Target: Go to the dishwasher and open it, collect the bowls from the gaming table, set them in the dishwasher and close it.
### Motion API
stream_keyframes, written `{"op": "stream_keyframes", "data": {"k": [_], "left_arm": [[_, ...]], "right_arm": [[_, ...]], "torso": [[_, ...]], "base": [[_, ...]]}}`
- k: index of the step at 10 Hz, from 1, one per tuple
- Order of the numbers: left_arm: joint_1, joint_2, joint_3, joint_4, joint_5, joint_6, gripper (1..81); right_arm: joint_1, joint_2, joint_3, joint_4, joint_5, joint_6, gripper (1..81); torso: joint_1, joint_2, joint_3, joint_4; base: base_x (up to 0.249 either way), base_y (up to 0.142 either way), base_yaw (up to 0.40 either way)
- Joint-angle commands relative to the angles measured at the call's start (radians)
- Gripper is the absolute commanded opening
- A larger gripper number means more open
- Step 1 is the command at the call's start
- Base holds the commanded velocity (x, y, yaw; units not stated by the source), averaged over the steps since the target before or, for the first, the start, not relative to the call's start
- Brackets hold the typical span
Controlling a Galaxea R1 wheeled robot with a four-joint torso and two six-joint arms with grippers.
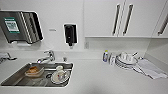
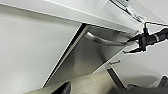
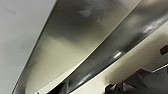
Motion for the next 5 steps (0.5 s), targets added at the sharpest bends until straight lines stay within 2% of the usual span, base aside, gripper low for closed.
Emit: {"op": "stream_keyframes", "data": {"k": [1,5], "left_arm": [[-0.067,-0.04,0.011,0.02,0.011,0.005,81.1],[-0.067,-0.037,0.008,0.022,0.011,0.005,81.1]], "right_arm": [[0.119,-0.018,0.003,-0.006,0.015,0.068,81.1],[0.118,0.02,-0.044,-0.006,0.016,0.087,81.1]], "torso": [[0.0,0.0,0.0,0.0],[0.0,0.0,0.0,0.0]], "base": [[0.0,0.0,0.0],[0.0,0.0,0.0]]}}
